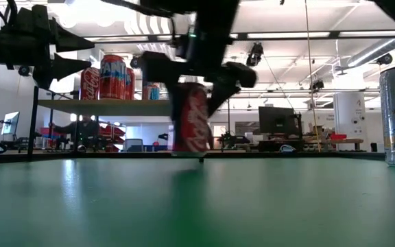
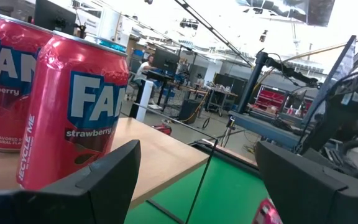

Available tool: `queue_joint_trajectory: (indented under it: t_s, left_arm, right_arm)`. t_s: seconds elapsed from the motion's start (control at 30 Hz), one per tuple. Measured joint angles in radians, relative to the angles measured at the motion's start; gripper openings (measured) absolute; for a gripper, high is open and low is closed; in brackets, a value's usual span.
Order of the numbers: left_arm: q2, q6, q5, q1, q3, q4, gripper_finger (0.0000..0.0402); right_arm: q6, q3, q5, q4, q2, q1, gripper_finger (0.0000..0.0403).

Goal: Place canned beverage on shelf
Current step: Move the red white soda can to the center of the table

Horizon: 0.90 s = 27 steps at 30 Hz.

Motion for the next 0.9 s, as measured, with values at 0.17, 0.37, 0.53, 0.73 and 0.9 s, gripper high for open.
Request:
queue_joint_trajectory:
  t_s: [0.17,0.37,0.53,0.73,0.9]
  left_arm:
    - [0.0,0.0,0.0,0.0,0.0,0.0,0.0302]
    - [0.0,0.0,0.0,0.0,0.0,0.0,0.0302]
    - [0.0,0.0,0.0,0.0,0.0,0.0,0.0302]
    - [0.0,0.0,0.0,0.0,0.0,0.0,0.0302]
    - [0.0,0.0,0.0,0.0,0.0,0.0,0.0302]
  right_arm:
    - [-0.085,0.165,0.001,-0.001,0.11,-0.009,0.0296]
    - [-0.127,0.336,-0.005,-0.079,0.217,-0.031,0.0296]
    - [-0.136,0.413,-0.028,-0.102,0.266,-0.045,0.0296]
    - [-0.148,0.426,-0.055,-0.09,0.271,-0.048,0.0301]
    - [-0.15,0.426,-0.067,-0.093,0.271,-0.047,0.0309]
